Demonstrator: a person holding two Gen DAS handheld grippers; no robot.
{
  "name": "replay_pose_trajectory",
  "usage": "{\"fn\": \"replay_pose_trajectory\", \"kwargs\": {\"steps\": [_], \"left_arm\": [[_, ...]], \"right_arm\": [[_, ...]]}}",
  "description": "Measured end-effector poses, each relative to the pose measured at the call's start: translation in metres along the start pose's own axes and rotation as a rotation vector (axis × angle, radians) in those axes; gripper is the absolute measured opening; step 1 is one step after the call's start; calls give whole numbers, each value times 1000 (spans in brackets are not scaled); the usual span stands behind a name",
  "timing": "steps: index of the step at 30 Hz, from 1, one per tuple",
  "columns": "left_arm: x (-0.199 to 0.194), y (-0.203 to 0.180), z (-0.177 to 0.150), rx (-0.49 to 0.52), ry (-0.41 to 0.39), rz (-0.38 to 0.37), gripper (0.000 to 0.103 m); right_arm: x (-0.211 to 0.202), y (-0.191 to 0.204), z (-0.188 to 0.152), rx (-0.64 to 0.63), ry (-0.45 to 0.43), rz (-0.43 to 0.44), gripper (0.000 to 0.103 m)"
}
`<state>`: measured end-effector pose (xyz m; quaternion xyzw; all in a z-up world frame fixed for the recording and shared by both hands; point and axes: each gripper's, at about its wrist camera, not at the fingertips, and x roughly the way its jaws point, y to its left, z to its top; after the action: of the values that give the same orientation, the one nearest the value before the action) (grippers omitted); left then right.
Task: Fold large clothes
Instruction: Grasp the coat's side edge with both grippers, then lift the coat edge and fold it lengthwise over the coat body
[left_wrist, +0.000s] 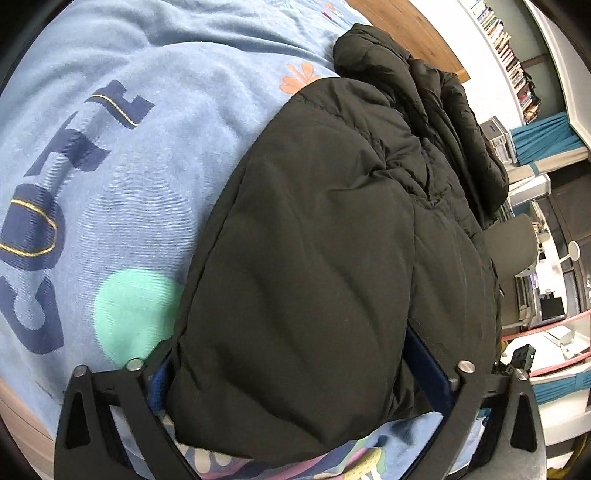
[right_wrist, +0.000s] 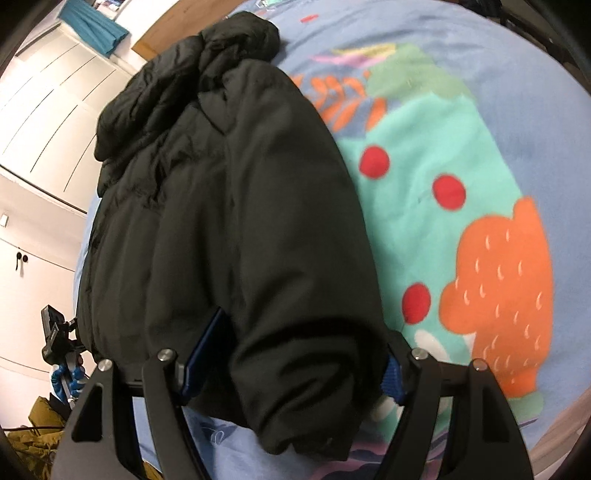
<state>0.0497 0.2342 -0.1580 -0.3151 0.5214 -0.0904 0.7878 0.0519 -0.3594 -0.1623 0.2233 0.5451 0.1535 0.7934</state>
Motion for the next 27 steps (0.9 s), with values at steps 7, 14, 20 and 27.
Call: {"fn": "replay_pose_trajectory", "kwargs": {"steps": [7,14,20,27], "left_arm": [[0,2,-4,-33,6,-37,54],[-2,-13,-4,15,1,-15,29],[-7,-39,-6,104,-26,83,17],[-31,-67,3,165,-106,98,14]], "right_arm": [[-4,-13,-9,54,12,46,72],[-3,-4,-11,27,17,53,49],[-7,8,-9,-13,-1,35,14],[-21,39,1,-96,-57,55,9]]}}
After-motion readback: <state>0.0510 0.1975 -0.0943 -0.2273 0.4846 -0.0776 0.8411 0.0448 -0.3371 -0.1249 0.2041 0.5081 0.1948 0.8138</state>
